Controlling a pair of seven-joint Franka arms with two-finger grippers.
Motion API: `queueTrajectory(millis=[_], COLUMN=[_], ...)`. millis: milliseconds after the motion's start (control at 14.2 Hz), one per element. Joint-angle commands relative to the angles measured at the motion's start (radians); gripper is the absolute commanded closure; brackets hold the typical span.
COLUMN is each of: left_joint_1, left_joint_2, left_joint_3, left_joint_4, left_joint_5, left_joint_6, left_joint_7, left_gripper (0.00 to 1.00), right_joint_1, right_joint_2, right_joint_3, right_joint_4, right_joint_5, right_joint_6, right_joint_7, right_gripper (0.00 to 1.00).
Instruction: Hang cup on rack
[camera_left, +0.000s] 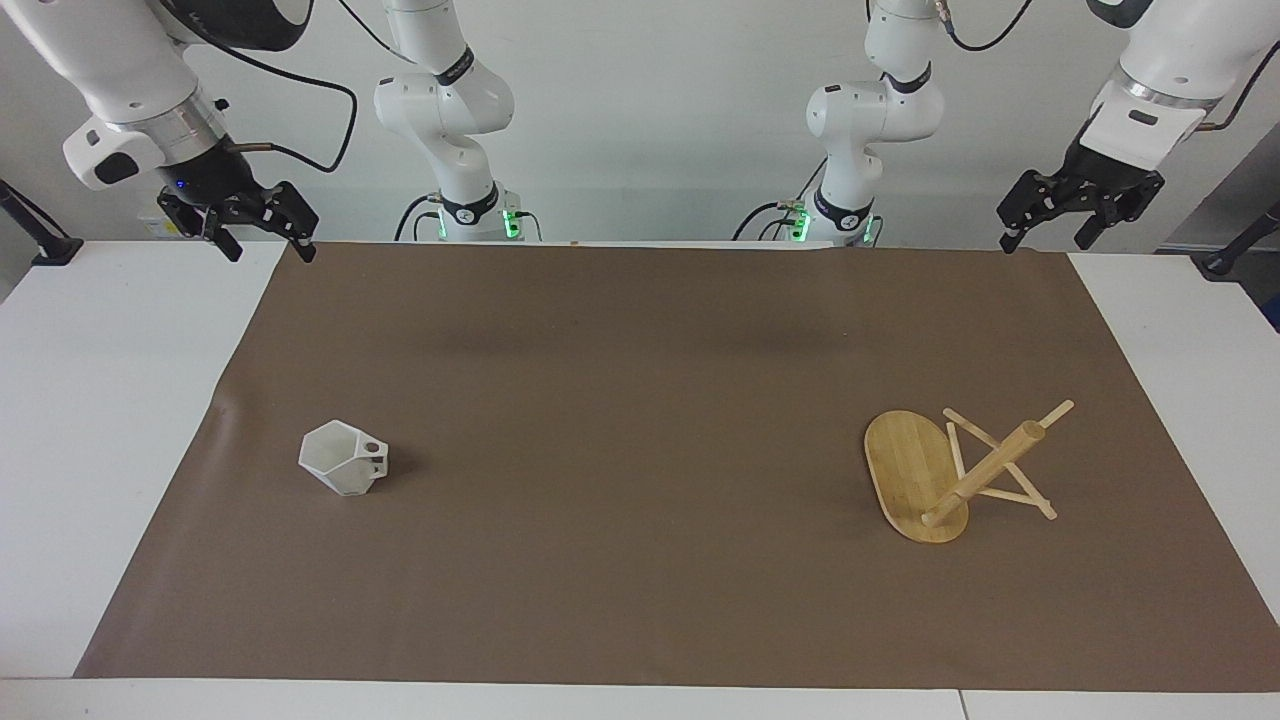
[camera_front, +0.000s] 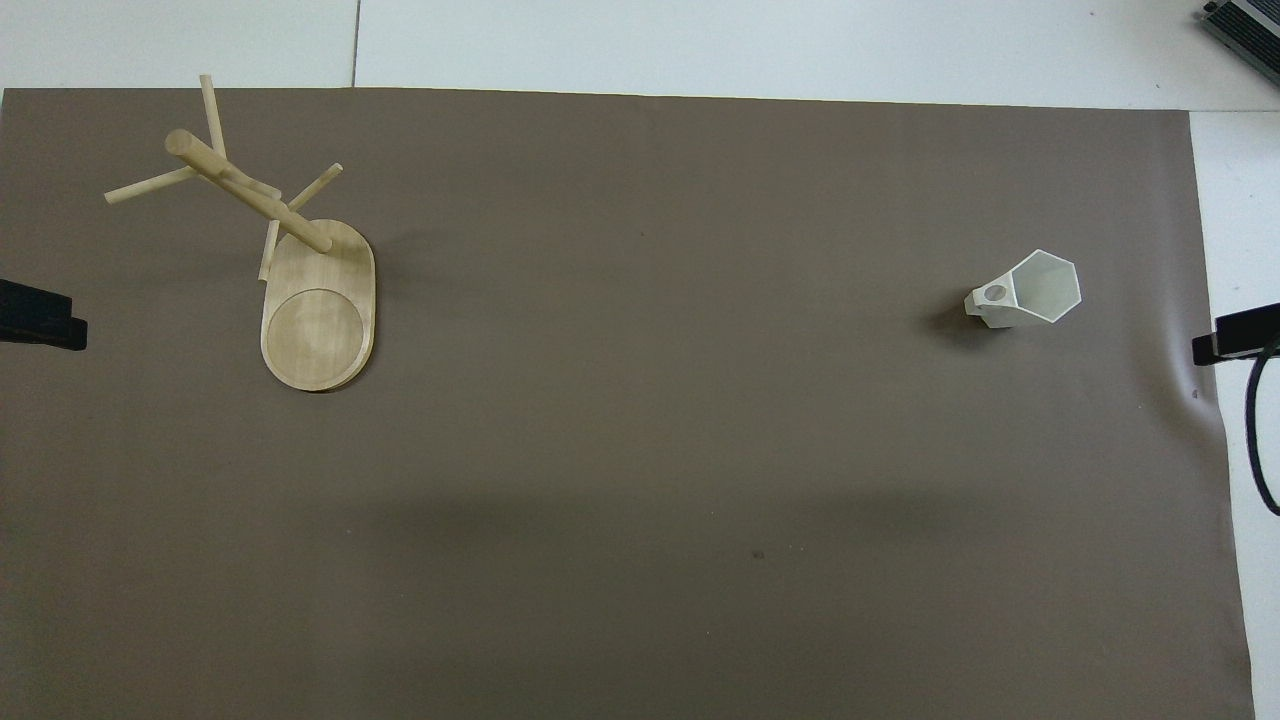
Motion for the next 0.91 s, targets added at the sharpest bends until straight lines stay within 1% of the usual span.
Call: queueTrajectory(millis=[0, 843], left_joint_1=[-0.003, 0.008], left_joint_2=[-0.013, -0.022], left_joint_3=[0.004, 0.015], left_joint_4=[-0.002, -0.011], left_joint_5=[-0.004, -0.004], left_joint_6=[-0.015, -0.02], left_joint_7=[-0.004, -0.006], left_gripper=[0.0, 0.0], right_joint_1=[-0.002, -0.002], right_joint_2=[-0.018, -0.019], right_joint_3=[0.005, 0.005], right_joint_4=[-0.036, -0.042], right_joint_5=[-0.021, -0.021], right_joint_6=[0.056, 0.07], right_joint_7=[-0.01, -0.034], right_gripper=[0.0, 0.0])
